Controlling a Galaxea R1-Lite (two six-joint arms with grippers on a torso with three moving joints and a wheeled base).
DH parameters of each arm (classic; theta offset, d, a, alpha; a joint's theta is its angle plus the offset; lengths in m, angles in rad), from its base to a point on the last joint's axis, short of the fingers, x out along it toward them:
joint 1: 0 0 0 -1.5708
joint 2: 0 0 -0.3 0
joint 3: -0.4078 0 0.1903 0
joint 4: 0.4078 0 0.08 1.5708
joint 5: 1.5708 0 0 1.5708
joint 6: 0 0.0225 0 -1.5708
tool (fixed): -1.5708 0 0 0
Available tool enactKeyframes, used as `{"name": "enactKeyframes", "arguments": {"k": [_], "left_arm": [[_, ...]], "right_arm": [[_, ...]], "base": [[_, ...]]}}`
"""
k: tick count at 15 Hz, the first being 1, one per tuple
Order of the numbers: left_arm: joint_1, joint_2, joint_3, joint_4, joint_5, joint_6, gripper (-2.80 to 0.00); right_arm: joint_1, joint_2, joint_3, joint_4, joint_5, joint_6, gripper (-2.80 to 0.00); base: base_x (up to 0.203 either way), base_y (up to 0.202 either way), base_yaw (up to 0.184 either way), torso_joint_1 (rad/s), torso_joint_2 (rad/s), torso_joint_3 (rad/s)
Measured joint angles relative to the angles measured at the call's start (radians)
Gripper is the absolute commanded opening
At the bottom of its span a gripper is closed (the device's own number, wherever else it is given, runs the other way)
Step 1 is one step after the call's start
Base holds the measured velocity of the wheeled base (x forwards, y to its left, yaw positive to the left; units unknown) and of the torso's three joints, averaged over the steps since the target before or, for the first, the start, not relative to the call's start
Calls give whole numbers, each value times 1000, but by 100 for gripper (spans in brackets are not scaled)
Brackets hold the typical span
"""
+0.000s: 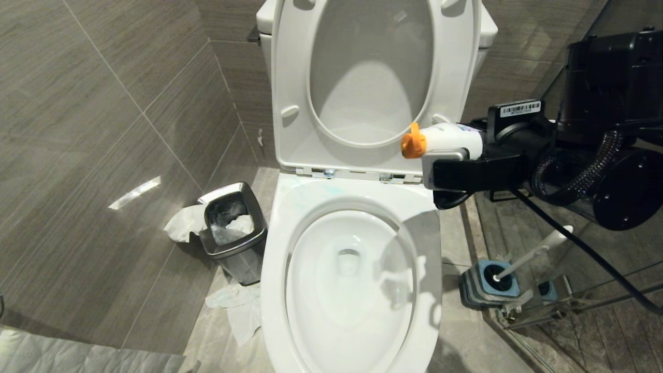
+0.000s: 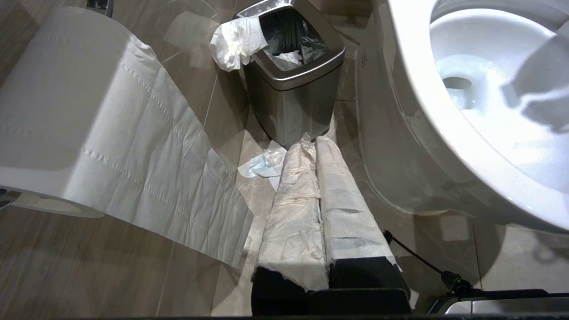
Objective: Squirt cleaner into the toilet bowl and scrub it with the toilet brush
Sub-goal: Pour in the cleaning agent
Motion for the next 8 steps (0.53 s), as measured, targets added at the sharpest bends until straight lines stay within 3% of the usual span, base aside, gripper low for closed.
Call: {"name": "enactKeyframes", "arguments": {"k": [8], "left_arm": [[0, 0, 0, -1, -1, 2, -280]], "right_arm": [[3, 12, -29, -8, -54, -266, -280]], "base": [[0, 0, 0, 0, 0, 0]]}}
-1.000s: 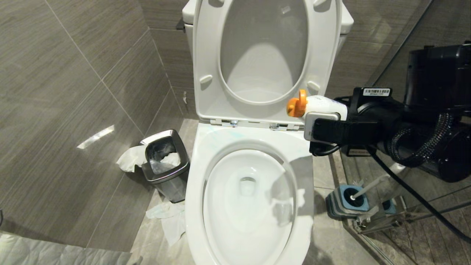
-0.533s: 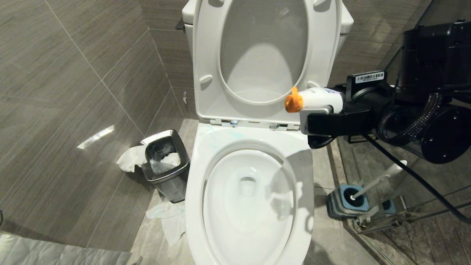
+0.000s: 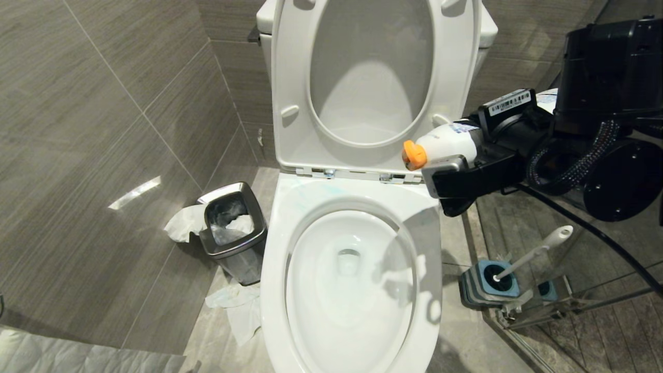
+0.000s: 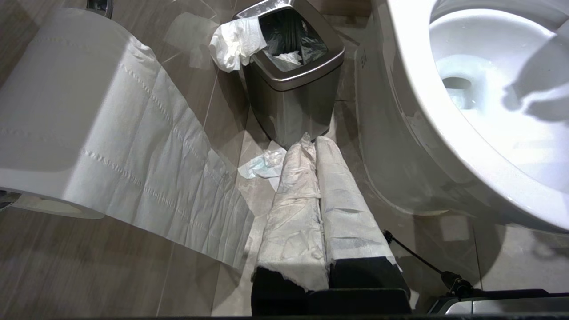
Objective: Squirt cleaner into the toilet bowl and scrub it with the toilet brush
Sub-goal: Pour in the cleaning agent
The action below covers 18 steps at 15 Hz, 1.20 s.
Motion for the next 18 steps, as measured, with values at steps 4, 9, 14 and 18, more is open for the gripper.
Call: {"name": "enactKeyframes", "arguments": {"k": [4, 9, 14, 18], "left_arm": [[0, 0, 0, 1, 0, -2, -280], [0, 0, 0, 2, 0, -2, -280], [0, 0, 0, 2, 0, -2, -280], [0, 0, 0, 2, 0, -2, -280]], "right_arm": [[3, -3, -9, 1, -6, -74, -280], [3, -4, -36, 1, -37, -164, -280], [13, 2, -76, 1, -39, -255, -280], [36, 24, -108, -1, -40, -260, -280]], "base": [[0, 0, 0, 0, 0, 0], [0, 0, 0, 0, 0, 0], [0, 0, 0, 0, 0, 0], [0, 0, 0, 0, 0, 0]]}}
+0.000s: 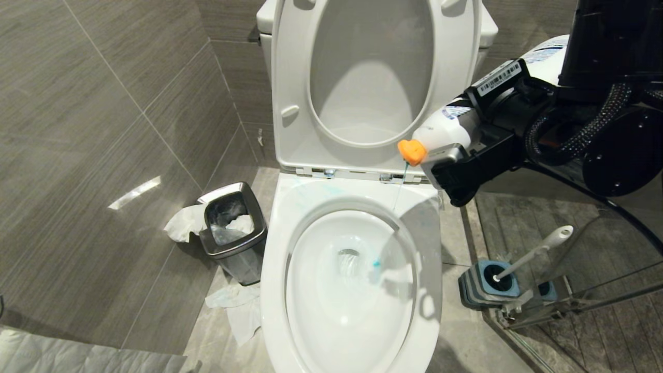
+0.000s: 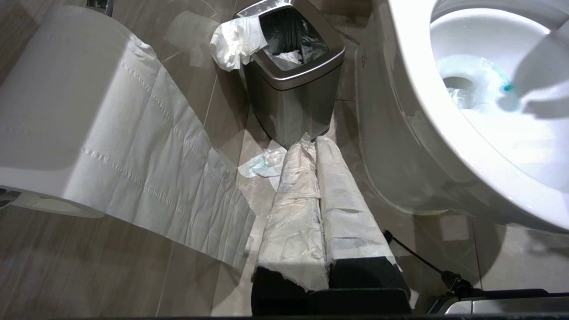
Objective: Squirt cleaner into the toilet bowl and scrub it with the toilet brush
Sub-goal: Pour in the cleaning agent
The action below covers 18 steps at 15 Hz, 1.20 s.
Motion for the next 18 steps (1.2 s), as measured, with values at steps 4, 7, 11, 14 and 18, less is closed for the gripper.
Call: {"name": "enactKeyframes", "arguments": {"k": [4, 7, 11, 14, 18], "left_arm": [[0, 0, 0, 0, -1, 0, -280], [0, 0, 0, 0, 0, 0, -280], [0, 0, 0, 0, 1, 0, -280], [0, 0, 0, 1, 3, -1, -280], [0, 0, 0, 0, 3, -2, -280]], "right_arm": [[22, 23, -20, -2, 3, 50, -280], [45, 45, -48, -2, 4, 72, -280], [61, 89, -117, -2, 3, 93, -280], [63, 114, -154, -2, 3, 104, -280], [76, 118, -141, 5, 3, 281, -280]], "base": [[0, 0, 0, 0, 0, 0], [0, 0, 0, 0, 0, 0], [0, 0, 0, 0, 0, 0], [0, 0, 0, 0, 0, 0], [0, 0, 0, 0, 0, 0]]}}
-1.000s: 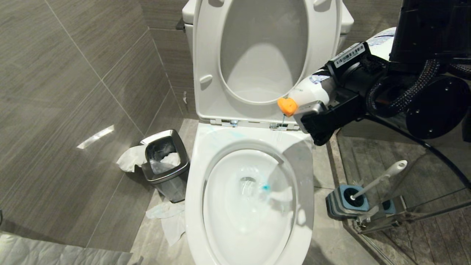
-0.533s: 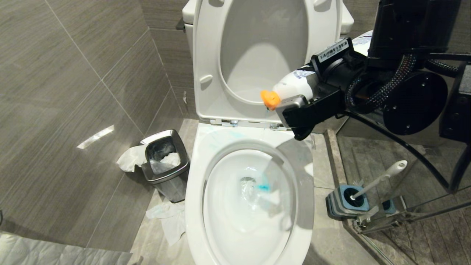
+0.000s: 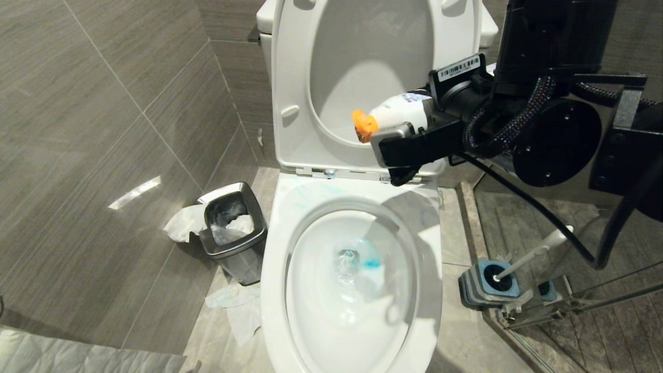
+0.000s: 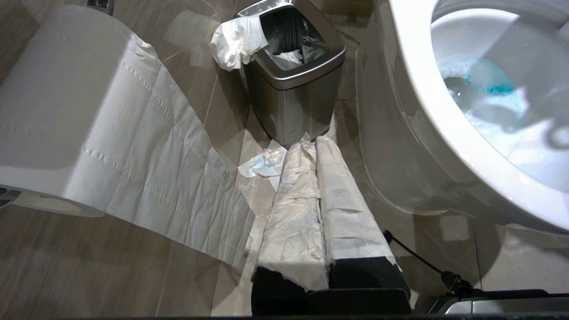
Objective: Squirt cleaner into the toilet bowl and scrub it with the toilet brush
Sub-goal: Pour in the cleaning agent, then place the cleaning agent on the floor
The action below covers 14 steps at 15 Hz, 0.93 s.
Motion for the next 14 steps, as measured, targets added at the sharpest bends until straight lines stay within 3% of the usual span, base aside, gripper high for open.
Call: {"name": "enactKeyframes", "arguments": {"k": [9, 14], "left_arm": [[0, 0, 0, -3, 0, 1, -280], [0, 0, 0, -3, 0, 0, -280]], "right_arm": [[47, -17, 88, 1, 1, 625, -280], [39, -3, 89, 28, 15, 808, -280]], "base": [[0, 0, 0, 0, 0, 0], [0, 0, 0, 0, 0, 0]]}}
